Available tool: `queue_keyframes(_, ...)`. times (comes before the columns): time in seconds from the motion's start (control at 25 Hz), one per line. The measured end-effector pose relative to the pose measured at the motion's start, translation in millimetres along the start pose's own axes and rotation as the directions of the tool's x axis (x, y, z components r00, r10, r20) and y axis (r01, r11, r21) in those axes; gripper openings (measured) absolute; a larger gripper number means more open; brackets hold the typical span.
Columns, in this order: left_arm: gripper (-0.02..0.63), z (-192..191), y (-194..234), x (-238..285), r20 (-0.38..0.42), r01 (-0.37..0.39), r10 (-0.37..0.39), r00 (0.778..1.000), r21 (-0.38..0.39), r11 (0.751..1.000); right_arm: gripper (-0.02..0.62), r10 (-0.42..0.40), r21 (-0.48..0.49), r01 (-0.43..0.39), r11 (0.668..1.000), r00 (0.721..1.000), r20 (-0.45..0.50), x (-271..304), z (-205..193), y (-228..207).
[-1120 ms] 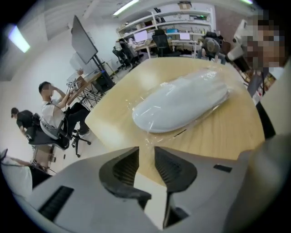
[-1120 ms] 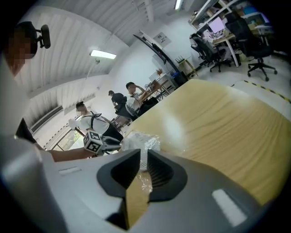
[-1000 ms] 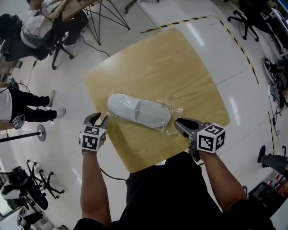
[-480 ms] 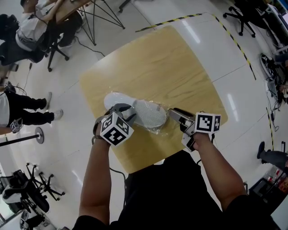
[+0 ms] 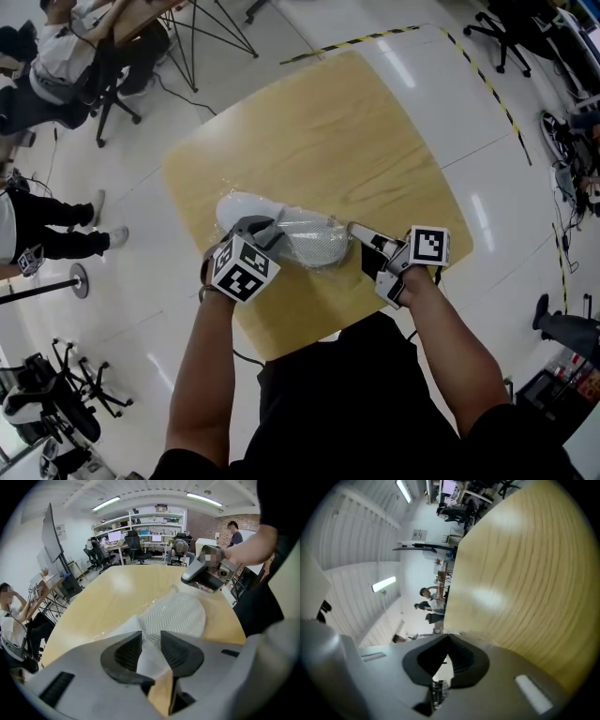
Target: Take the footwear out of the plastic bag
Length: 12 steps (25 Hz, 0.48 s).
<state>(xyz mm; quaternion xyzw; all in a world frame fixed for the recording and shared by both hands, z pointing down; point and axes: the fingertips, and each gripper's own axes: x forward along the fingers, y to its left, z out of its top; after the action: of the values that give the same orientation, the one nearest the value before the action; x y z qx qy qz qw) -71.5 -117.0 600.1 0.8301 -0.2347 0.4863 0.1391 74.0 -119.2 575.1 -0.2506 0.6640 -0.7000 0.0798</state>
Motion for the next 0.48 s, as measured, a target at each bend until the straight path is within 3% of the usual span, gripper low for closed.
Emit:
queue_keyframes(0.08, 0.132, 1, 1, 0, 0.017, 0.008, -0.008, 1.000, -0.018, 1.000, 0.002, 0.133, 0.074, -0.134, 0.988, 0.991, 0.017, -2, 0, 7)
queue_keyframes(0.16, 0.128, 2, 1, 0, 0.030, 0.014, -0.013, 0.999, -0.033, 0.999, 0.036, 0.196, 0.097, -0.198, 0.975, 0.980, 0.028, -5, 0, 7)
queue_keyframes(0.28, 0.126, 2, 0, 2, 0.030, 0.012, -0.011, 0.999, -0.032, 0.999, 0.134, 0.115, -0.005, -0.115, 0.993, 0.993, 0.012, -19, -5, -2)
queue_keyframes(0.4, 0.126, 3, 1, 2, 0.031, 0.016, -0.015, 0.999, -0.029, 0.999, 0.163, -0.010, -0.146, 0.011, 0.989, 1.000, 0.006, -33, -13, -2)
queue_keyframes(0.48, 0.126, 2, 2, 1, 0.030, 0.014, -0.013, 0.999, -0.019, 1.000, 0.199, -0.025, -0.172, 0.024, 0.985, 1.000, 0.001, -29, -25, 13)
